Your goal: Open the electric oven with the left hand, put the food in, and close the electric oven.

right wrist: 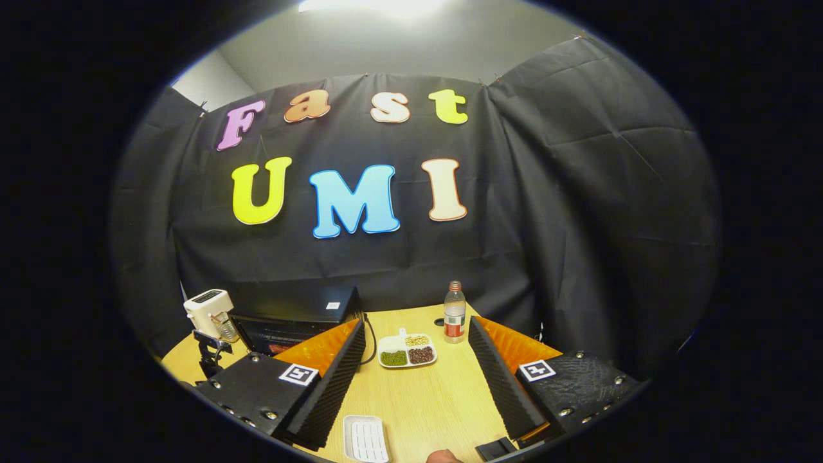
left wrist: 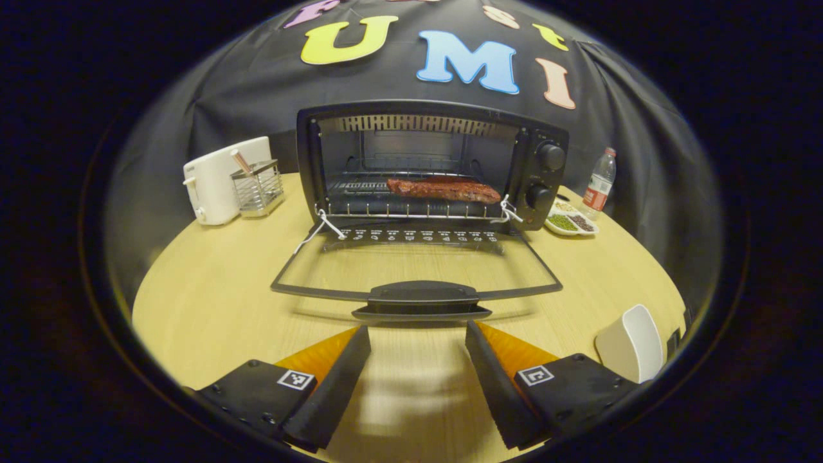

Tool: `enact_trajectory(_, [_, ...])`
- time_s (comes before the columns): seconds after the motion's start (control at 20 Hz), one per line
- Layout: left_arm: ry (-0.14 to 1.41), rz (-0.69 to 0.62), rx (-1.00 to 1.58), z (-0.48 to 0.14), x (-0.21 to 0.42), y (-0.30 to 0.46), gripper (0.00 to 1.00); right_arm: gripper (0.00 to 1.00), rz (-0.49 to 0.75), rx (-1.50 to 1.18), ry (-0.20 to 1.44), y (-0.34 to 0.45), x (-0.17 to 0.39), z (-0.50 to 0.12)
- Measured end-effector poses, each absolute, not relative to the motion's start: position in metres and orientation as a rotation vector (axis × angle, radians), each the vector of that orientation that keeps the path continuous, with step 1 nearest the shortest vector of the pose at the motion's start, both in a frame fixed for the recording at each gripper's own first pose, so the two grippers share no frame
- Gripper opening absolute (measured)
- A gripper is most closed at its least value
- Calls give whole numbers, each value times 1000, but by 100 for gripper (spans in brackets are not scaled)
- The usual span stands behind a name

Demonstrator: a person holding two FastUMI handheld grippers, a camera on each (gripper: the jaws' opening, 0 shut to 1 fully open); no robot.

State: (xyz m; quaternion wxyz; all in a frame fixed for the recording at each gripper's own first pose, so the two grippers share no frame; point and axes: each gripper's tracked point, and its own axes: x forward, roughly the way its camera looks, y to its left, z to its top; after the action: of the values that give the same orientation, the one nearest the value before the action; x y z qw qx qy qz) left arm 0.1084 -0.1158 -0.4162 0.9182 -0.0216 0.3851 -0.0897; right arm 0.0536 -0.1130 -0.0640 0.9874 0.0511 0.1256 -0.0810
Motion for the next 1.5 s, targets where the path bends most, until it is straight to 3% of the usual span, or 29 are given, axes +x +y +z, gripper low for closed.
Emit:
enact_trajectory(0.4, [791,-209,-38,-423,115,-122,95,98,-199,115,264,-126,49,-66])
enact_trajectory(0.85, [732,-180,-151,-378,122,-116,96,98,-174,135,259,-119,48,-69])
enact_trajectory(1.5, [486,-248,8,-286,173,-117,97,98,-200,142,272,-125,44,-73])
